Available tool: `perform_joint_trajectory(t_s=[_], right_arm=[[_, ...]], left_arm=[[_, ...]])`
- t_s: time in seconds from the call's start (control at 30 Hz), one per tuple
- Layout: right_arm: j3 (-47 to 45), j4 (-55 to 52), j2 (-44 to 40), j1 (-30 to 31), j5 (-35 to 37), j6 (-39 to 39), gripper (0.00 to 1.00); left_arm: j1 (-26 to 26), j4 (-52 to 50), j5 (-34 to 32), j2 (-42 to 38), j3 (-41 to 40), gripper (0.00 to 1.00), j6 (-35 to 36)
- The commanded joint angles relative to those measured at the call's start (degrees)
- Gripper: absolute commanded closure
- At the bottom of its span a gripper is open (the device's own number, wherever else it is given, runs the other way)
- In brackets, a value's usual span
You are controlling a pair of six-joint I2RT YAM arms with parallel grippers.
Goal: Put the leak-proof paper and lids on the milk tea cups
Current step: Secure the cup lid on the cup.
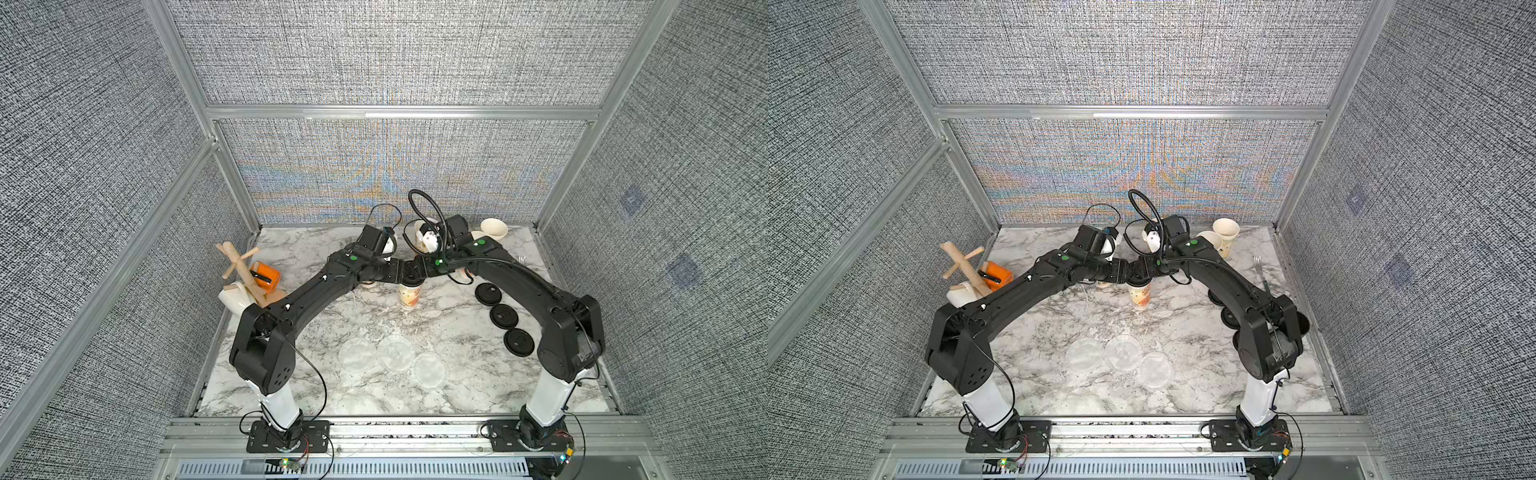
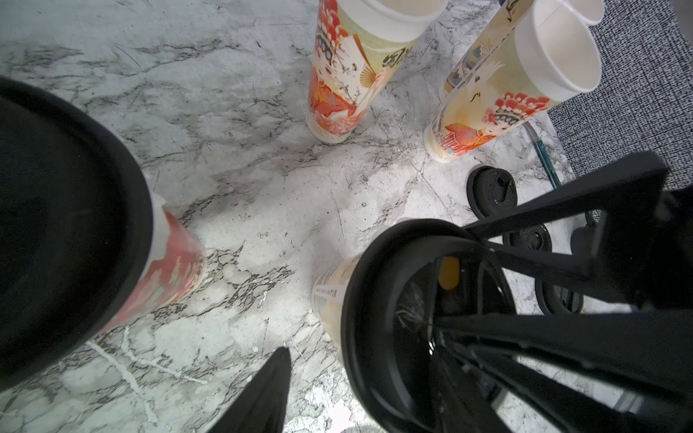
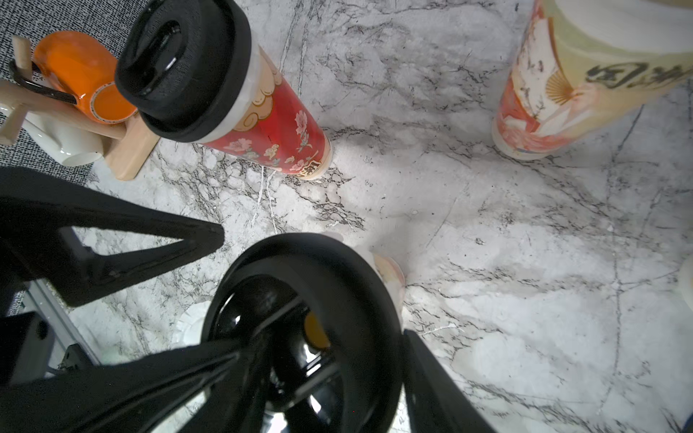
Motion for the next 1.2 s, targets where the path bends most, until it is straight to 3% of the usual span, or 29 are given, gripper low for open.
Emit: perform_joint_trajectory(t_s=[0.0,0.4,1.17], right_arm=[[-2.1,-2.1,0.2,0.0,4.0,-0.4,0.48],[-5.4,-2.7,0.0,-0.4,7.5,-0.3,0.51],[-7.9,-1.8,-1.4,-0.5,7.4,-0.4,0.52]], left_arm=[[0.0,-12.6,-1.1,0.1,-0.6,0.40,2.3],[0.0,-13.0,-0.4,-4.3,5.5,0.37,1.9],[0.5,-8.5,-2.9,-1.4,3.3,0.43,-2.3]])
